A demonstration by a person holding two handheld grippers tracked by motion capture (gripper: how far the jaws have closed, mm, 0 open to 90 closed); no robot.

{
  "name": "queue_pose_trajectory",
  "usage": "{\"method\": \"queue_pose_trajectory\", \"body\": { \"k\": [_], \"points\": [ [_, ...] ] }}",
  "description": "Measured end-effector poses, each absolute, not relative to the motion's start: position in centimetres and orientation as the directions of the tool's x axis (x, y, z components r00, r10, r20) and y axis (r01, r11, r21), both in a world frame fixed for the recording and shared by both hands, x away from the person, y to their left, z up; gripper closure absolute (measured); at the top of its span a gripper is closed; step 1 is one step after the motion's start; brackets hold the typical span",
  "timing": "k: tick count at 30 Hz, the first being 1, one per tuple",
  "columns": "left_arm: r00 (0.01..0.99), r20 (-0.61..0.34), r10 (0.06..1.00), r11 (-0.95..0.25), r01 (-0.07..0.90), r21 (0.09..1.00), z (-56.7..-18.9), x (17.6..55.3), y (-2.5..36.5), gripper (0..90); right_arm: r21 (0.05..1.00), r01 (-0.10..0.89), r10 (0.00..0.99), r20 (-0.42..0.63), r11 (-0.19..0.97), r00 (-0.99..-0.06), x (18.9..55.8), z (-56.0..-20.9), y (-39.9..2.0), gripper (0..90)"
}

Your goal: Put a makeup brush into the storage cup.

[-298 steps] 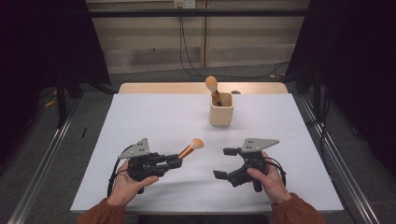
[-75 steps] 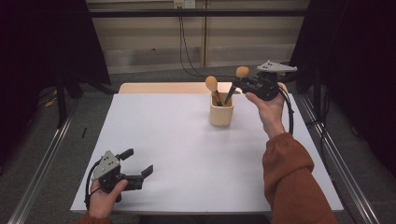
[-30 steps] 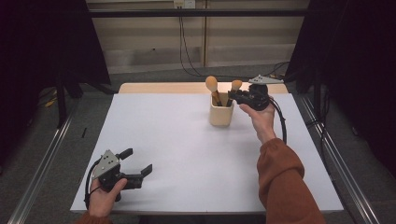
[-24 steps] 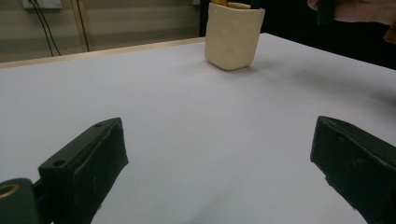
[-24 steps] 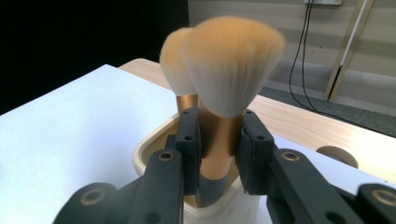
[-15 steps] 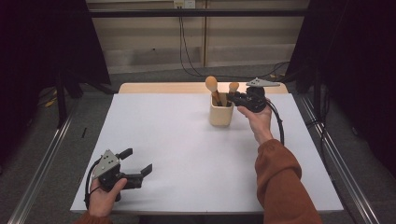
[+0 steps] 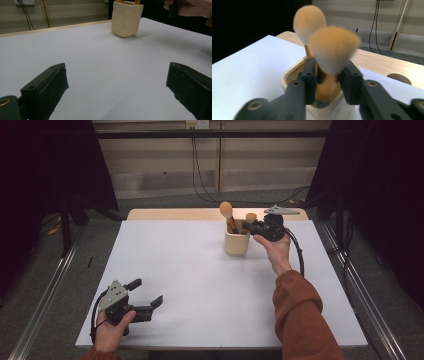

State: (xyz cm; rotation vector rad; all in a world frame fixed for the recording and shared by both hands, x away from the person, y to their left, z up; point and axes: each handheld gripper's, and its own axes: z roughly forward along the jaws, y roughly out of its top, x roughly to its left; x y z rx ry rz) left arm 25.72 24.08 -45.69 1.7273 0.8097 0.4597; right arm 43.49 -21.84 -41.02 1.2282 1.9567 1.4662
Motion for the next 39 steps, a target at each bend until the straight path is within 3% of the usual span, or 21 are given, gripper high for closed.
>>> {"method": "queue_pose_trajectory", "body": {
  "k": [2,15,18,26,30,39],
  "points": [
    [0.691,-0.095,0.717,-0.152,0.288,0.946,-45.7,25.8,24.0,3.5,0.911,0.407,0.833,0.173,0.067,-0.525,43.5,-41.1,-21.9,61.2],
    [0.688,-0.1,0.719,-0.147,0.291,0.945,-45.7,26.0,24.1,3.3,0.918,0.39,0.846,0.153,0.07,-0.511,42.3,-41.5,-22.3,8.5],
    [0.688,-0.096,0.719,-0.146,0.284,0.948,-45.6,25.9,24.1,3.3,0.926,0.376,0.843,0.171,0.04,-0.511,42.0,-41.4,-22.4,1.6],
    [0.682,-0.099,0.724,-0.135,0.281,0.95,-45.6,25.6,24.3,3.3,0.932,0.363,0.828,0.185,0.024,-0.529,40.5,-41.6,-22.6,0.0],
    [0.686,-0.094,0.722,-0.137,0.274,0.952,-45.5,25.5,24.5,3.3,0.943,0.332,0.877,0.133,0.032,-0.463,39.7,-41.4,-22.3,0.0],
    [0.685,-0.093,0.723,-0.135,0.271,0.953,-45.4,25.4,24.5,3.0,0.954,0.298,0.884,0.121,0.021,-0.451,38.1,-41.7,-22.3,0.1]
  ]
}}
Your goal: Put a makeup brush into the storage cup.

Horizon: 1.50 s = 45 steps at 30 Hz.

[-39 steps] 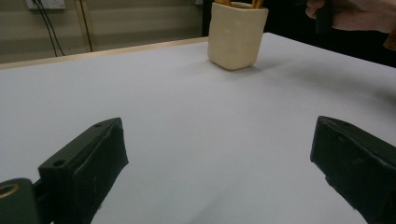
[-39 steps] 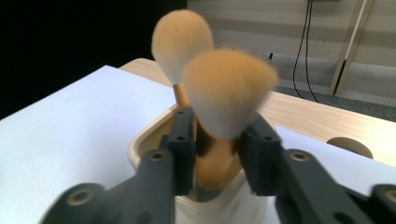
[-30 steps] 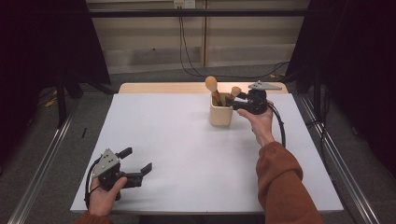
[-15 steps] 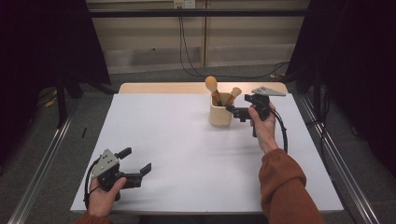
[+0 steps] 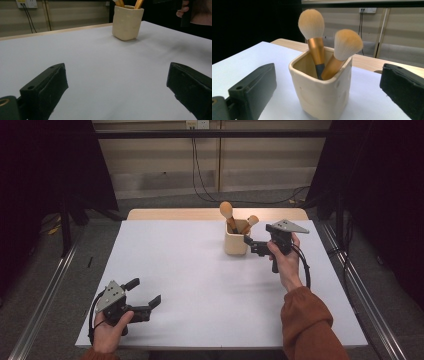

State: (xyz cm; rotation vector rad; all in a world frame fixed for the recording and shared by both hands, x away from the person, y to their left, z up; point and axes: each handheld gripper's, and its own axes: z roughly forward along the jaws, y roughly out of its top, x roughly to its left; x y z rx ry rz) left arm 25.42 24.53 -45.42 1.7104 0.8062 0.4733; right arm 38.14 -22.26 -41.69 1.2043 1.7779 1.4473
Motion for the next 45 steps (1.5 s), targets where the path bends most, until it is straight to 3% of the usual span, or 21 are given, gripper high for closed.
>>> {"method": "queue_pose_trajectory", "body": {
  "k": [37,45],
  "points": [
    [0.672,-0.094,0.734,-0.129,0.275,0.953,-45.3,24.7,24.9,2.9,0.963,0.267,0.88,0.092,0.04,-0.466,29.3,-42.8,-24.4,1.1],
    [0.665,-0.106,0.739,-0.126,0.29,0.949,-45.5,24.5,25.0,2.9,0.957,0.289,0.894,0.105,0.029,-0.435,26.9,-43.7,-25.7,1.4]
  ]
}}
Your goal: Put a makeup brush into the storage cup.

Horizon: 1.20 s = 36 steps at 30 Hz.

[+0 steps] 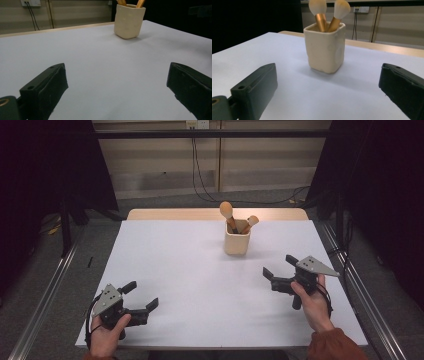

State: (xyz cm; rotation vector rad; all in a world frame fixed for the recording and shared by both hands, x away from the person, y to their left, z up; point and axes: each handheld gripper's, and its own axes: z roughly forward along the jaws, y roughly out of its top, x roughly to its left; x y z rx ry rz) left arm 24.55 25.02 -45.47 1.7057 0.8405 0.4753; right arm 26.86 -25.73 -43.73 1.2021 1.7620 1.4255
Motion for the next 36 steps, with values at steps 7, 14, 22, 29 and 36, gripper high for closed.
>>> {"method": "queue_pose_trajectory", "body": {
  "k": [7,14,22,29,36],
  "points": [
    [0.667,-0.107,0.737,-0.122,0.286,0.951,-45.4,24.5,25.0,3.0,0.955,0.298,0.901,0.129,0.0,-0.414,24.5,-44.0,-26.7,1.4],
    [0.664,-0.105,0.74,-0.122,0.286,0.95,-45.4,24.2,25.2,2.9,0.957,0.288,0.911,0.098,0.023,-0.401,22.5,-44.7,-27.5,1.3],
    [0.66,-0.108,0.743,-0.116,0.287,0.951,-45.4,24.1,25.2,2.9,0.959,0.284,0.921,0.117,-0.007,-0.373,20.5,-44.7,-28.8,1.3],
    [0.654,-0.111,0.749,-0.109,0.286,0.952,-45.3,24.1,25.3,3.0,0.96,0.278,0.926,0.124,-0.022,-0.357,18.9,-45.1,-29.5,1.1],
    [0.656,-0.11,0.747,-0.112,0.287,0.951,-45.4,24.2,25.2,3.0,0.957,0.291,0.926,0.117,-0.008,-0.36,18.9,-45.7,-29.8,1.3]
  ]
}}
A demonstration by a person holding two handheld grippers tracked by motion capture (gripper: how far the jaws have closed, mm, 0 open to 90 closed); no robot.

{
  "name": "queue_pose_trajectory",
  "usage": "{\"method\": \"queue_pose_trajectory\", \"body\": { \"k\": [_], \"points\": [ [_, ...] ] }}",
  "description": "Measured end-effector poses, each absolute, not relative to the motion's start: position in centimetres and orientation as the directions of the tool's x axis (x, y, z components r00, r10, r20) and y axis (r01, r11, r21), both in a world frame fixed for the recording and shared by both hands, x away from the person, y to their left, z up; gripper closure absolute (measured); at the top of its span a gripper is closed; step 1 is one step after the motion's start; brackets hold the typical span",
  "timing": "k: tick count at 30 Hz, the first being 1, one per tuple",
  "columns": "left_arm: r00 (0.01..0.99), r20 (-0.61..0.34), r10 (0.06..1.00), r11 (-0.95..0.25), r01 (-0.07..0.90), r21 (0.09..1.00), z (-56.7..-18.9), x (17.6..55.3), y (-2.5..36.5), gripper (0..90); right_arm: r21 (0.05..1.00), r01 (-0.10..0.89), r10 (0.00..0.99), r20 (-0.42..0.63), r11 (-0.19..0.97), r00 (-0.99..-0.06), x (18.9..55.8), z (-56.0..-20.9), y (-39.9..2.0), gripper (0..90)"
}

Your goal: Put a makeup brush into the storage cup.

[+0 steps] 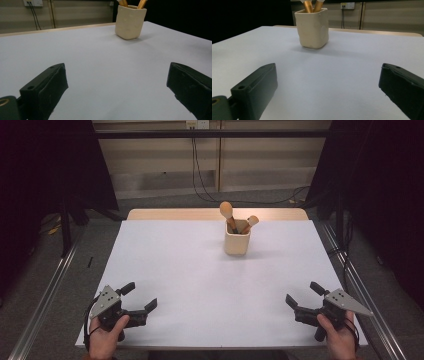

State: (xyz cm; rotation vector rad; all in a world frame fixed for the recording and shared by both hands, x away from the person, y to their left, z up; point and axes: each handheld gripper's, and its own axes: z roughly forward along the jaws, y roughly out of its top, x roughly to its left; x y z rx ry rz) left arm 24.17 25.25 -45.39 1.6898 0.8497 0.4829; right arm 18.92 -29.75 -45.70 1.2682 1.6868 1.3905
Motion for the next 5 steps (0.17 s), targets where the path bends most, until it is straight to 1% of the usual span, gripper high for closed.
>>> {"method": "queue_pose_trajectory", "body": {
  "k": [5],
  "points": [
    [0.66,-0.104,0.744,-0.121,0.287,0.95,-45.38,24.27,25.1,3.0,0.955,0.296,0.923,0.109,0.006,-0.369,19.01,-45.85,-29.78,0.9]
  ]
}}
